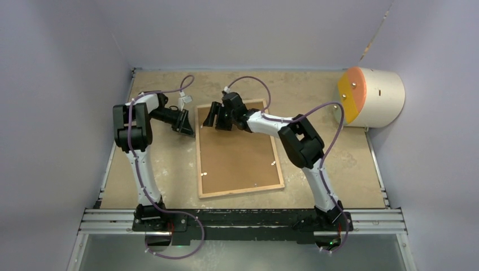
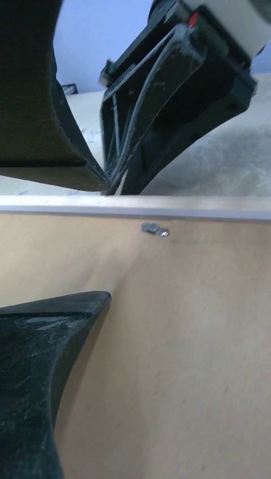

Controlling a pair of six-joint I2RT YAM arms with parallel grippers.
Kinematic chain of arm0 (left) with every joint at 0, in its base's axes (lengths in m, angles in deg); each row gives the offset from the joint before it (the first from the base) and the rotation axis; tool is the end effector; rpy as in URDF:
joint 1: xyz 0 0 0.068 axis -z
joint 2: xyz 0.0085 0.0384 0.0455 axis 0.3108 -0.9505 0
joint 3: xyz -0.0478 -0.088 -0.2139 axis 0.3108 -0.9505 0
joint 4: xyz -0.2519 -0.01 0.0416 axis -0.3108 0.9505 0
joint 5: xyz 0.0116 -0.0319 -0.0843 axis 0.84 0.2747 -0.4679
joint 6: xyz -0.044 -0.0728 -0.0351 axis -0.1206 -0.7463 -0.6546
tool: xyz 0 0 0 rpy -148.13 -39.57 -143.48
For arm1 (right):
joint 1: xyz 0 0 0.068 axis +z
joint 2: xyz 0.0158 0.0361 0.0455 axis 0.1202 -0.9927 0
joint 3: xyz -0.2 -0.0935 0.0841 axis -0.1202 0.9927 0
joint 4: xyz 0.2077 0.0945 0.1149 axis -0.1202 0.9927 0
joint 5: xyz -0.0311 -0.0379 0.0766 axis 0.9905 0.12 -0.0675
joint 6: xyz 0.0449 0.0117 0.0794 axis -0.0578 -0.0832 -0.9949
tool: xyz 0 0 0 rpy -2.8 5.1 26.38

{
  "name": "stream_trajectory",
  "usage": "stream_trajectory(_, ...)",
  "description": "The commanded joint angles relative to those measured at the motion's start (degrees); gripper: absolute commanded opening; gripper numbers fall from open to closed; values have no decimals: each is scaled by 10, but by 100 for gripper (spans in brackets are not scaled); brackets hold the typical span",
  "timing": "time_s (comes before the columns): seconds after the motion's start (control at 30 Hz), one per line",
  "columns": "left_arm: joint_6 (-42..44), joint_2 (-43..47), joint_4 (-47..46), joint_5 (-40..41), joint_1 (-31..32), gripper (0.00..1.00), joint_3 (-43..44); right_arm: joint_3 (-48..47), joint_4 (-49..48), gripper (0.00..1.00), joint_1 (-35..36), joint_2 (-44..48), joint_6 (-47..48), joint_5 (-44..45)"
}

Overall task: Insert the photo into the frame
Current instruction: Install the photo frame at the center of the board.

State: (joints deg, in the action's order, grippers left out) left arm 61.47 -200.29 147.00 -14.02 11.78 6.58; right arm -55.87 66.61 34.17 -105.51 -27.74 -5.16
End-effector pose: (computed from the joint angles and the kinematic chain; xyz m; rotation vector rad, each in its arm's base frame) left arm 0.3755 -0.0275 0.0725 0.6897 2.4580 -1.3212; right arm 0.3831 0.3520 0.1238 0.0128 2.2870 1.0523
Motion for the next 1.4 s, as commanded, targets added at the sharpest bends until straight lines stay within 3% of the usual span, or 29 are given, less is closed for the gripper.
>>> stream_trajectory(0.0, -5, -15, -8, -34, 3, 22, 18, -71, -16, 67, 2, -24, -29, -37)
stream_trajectory(0.6, -4, -17, -22, -23, 6, 18, 9, -104, -38, 62, 15, -93, -99, -100)
stream_trajectory(1.37, 6, -3, -25, -13, 8, 15, -5, -139, -47, 59, 19, -124, -119, -95)
